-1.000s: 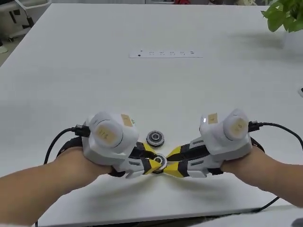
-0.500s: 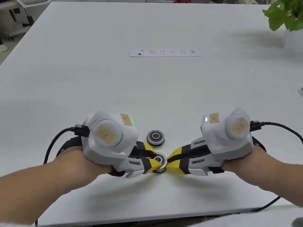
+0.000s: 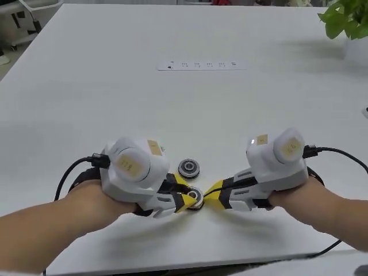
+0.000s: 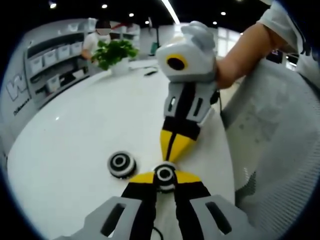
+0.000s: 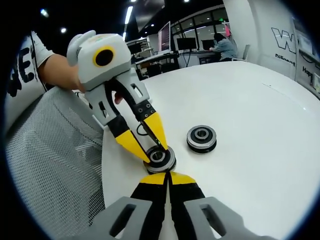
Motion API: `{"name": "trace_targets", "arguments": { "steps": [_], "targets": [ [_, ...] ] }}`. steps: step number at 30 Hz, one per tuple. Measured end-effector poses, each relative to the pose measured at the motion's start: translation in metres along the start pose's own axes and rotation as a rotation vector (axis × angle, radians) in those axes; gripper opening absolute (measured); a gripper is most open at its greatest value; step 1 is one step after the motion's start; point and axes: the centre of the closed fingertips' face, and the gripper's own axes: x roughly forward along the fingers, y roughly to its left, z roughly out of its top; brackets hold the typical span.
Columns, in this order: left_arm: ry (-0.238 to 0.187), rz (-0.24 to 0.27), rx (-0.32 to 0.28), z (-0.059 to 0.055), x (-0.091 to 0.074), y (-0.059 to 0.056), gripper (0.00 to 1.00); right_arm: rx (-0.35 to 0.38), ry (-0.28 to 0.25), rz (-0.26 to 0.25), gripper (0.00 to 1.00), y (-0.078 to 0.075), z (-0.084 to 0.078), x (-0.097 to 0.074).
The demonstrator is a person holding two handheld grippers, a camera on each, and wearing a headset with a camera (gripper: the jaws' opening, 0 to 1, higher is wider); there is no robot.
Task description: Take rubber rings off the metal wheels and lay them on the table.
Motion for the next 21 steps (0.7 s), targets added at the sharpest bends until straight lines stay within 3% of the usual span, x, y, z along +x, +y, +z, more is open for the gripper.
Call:
{"name": "trace_targets", "arguments": {
  "steps": [4,10,18,19,21],
  "targets": [
    [0.001,0.001,0.003,0.0,0.0,0.0,0.13,0.097,-0.055,-0.006,0.0,-0.005,0.006,-0.005],
    [0.005,0.007,0.006,0.0,0.0,-0.001,0.13,0.106,-0.065,-0.003,0.0,-0.003,0.007,-0.004],
    [0.011,0.011,0.013,0.0,0.0,0.0,0.13,0.163,-0.104,0.02,0.0,-0.002,0.013,-0.006],
    [0.011,0.011,0.014,0.0,0.0,0.0,0.13,0.191,-0.12,0.044,0.0,0.002,0.015,-0.005],
    [0.013,0.01,0.017,-0.001,-0.001,-0.001,0.13,0.196,-0.115,0.033,0.0,0.0,0.014,-0.006]
  ]
}}
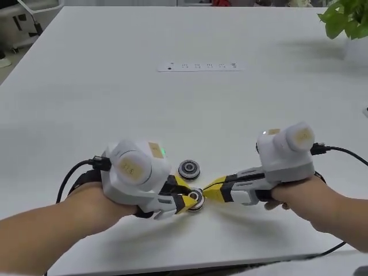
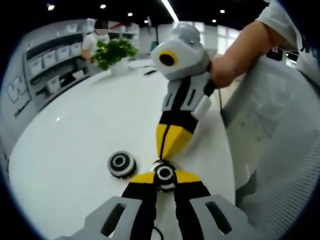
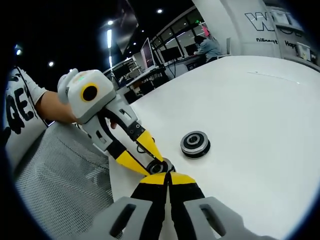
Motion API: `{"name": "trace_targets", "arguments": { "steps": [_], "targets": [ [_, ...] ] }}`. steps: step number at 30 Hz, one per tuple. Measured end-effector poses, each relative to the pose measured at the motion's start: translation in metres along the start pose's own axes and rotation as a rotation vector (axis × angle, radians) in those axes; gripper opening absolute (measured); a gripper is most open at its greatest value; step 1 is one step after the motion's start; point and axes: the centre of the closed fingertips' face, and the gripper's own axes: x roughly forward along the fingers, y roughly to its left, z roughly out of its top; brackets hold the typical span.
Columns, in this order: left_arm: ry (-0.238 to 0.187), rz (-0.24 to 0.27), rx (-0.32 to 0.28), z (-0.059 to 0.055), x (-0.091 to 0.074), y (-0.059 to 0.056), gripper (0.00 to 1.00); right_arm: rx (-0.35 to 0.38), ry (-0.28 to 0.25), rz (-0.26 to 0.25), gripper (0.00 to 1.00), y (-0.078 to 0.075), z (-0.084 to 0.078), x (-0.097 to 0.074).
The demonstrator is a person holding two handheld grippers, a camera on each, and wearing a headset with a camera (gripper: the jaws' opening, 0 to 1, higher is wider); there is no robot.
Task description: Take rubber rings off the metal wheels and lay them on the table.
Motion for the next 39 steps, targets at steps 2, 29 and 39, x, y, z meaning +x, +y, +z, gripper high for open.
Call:
{"name": "trace_targets", "arguments": {
  "steps": [2,29,39],
  "targets": [
    [0.0,-0.001,0.001,0.0,0.0,0.0,0.13,0.031,-0.008,0.008,0.0,0.001,0.0,0.0],
    [0.008,0.003,0.003,-0.001,0.001,0.001,0.12,0.046,-0.017,0.034,0.0,0.008,0.002,0.002],
    [0.007,0.002,0.002,-0.001,0.001,0.0,0.12,0.047,-0.02,0.045,0.0,0.012,0.002,0.003]
  ]
}}
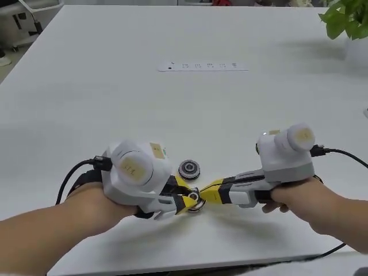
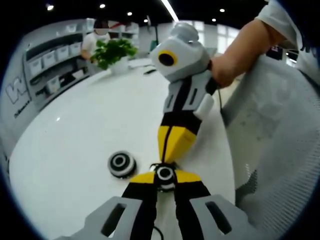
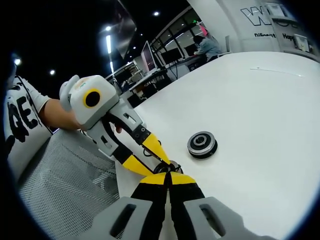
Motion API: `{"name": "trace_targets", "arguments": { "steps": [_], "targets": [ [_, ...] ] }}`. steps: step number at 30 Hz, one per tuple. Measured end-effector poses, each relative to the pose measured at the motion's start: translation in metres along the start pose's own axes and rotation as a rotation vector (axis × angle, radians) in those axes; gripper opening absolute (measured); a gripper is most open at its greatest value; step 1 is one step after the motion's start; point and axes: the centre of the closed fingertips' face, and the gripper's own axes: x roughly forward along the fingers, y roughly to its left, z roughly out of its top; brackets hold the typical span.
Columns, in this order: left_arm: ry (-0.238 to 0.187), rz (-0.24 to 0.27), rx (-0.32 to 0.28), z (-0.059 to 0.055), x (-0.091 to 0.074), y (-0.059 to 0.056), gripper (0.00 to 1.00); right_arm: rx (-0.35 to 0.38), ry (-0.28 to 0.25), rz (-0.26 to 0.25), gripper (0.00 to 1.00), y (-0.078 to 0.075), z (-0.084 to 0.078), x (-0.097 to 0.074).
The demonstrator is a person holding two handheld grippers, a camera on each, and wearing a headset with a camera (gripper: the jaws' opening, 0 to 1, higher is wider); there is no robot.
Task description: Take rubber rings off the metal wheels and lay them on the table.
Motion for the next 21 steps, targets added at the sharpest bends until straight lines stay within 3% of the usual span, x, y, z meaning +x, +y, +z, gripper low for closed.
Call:
{"name": "trace_targets", "arguments": {
  "steps": [21],
  "targets": [
    [-0.003,0.001,-0.001,-0.0006,-0.0001,0.0007,0.12,-0.001,-0.008,0.01,0.0,0.0058,0.0032,0.001]
  ]
}}
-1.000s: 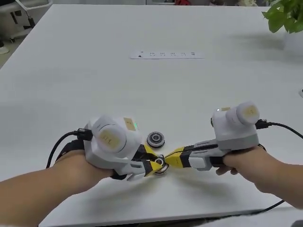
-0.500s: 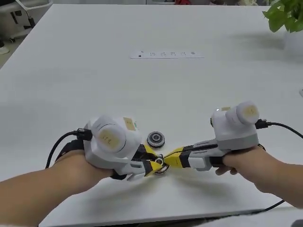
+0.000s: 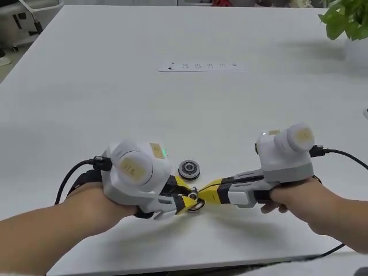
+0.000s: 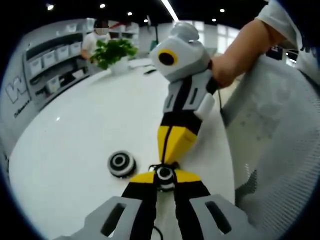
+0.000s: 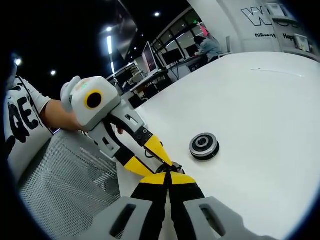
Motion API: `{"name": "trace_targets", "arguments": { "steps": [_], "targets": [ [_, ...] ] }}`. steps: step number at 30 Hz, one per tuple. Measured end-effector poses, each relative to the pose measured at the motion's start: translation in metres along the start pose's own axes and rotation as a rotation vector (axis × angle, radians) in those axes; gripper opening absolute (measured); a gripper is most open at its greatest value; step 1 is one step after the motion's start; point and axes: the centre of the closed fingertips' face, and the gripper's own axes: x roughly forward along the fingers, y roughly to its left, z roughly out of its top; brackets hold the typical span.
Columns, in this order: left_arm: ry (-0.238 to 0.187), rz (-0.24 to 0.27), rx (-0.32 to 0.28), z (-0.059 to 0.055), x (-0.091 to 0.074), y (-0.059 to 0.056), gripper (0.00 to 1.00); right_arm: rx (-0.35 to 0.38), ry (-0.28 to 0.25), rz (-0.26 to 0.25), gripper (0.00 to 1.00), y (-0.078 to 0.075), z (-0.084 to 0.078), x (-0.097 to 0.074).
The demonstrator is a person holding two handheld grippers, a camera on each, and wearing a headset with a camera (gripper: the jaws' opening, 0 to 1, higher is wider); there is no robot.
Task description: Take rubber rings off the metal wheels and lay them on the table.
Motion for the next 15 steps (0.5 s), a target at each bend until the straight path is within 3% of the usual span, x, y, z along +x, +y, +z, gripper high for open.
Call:
{"name": "trace_targets", "arguments": {
  "steps": [13,15],
  "targets": [
    [-0.002,0.0,-0.002,0.0003,-0.0006,-0.0009,0.12,0.006,-0.008,0.009,0.0,0.0001,0.0015,0.0003],
    [-0.003,0.0,-0.002,0.0004,-0.0007,-0.001,0.12,0.014,-0.024,0.043,0.0,0.0068,0.0047,0.0015]
  ]
}}
